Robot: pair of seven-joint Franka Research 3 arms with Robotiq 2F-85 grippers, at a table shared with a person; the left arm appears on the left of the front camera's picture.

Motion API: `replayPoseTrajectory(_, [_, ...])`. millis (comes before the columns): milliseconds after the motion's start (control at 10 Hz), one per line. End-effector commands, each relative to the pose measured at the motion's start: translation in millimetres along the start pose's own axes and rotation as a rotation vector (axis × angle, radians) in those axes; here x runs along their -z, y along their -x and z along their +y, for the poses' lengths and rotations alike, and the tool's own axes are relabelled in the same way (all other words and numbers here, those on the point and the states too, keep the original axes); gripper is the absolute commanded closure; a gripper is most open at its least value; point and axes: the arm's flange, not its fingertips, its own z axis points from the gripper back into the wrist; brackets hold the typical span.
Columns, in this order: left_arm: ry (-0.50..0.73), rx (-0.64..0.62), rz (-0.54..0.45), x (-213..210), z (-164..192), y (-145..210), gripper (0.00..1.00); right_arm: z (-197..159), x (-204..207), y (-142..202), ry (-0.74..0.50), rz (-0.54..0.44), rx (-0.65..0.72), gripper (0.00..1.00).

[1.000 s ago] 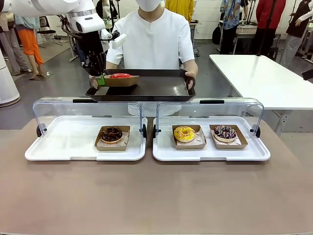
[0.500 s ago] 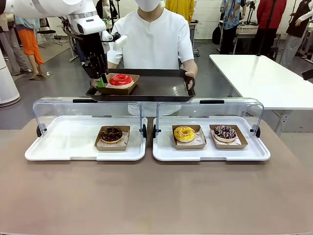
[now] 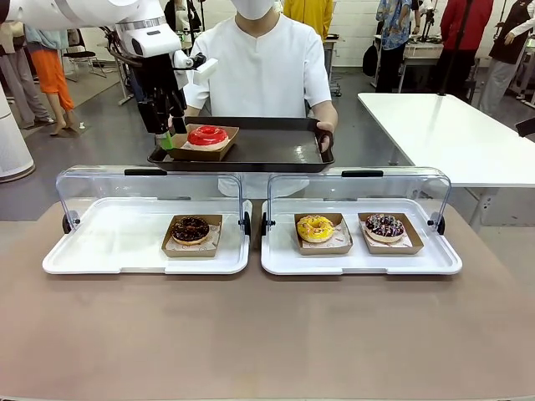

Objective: Provide the desired donut to the person.
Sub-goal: Place the picked Paper togo box onto the Handle tray extended by the person.

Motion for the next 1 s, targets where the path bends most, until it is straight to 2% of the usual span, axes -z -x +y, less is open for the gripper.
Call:
replayPoseTrajectory(0, [0.012,0.007,0.006,-2,0,2,0.0,0,0,1,-0.004,-0.003,0.002,0.0])
replayPoseTrajectory(600, [0.037,0.037,0.028,-6,-8,-3,0.0,0,0,1,-0.004,-0.003,0.002,0.0])
replayPoseTrajectory(800, [0.079,0.073,0.062,-14,-29,0,0.0,0,0,1,-0.004,-0.003,0.002,0.0])
replayPoseTrajectory(900, [0.108,0.078,0.053,-15,-53,4,0.0,0,0,1,-0.004,-0.003,0.002,0.0])
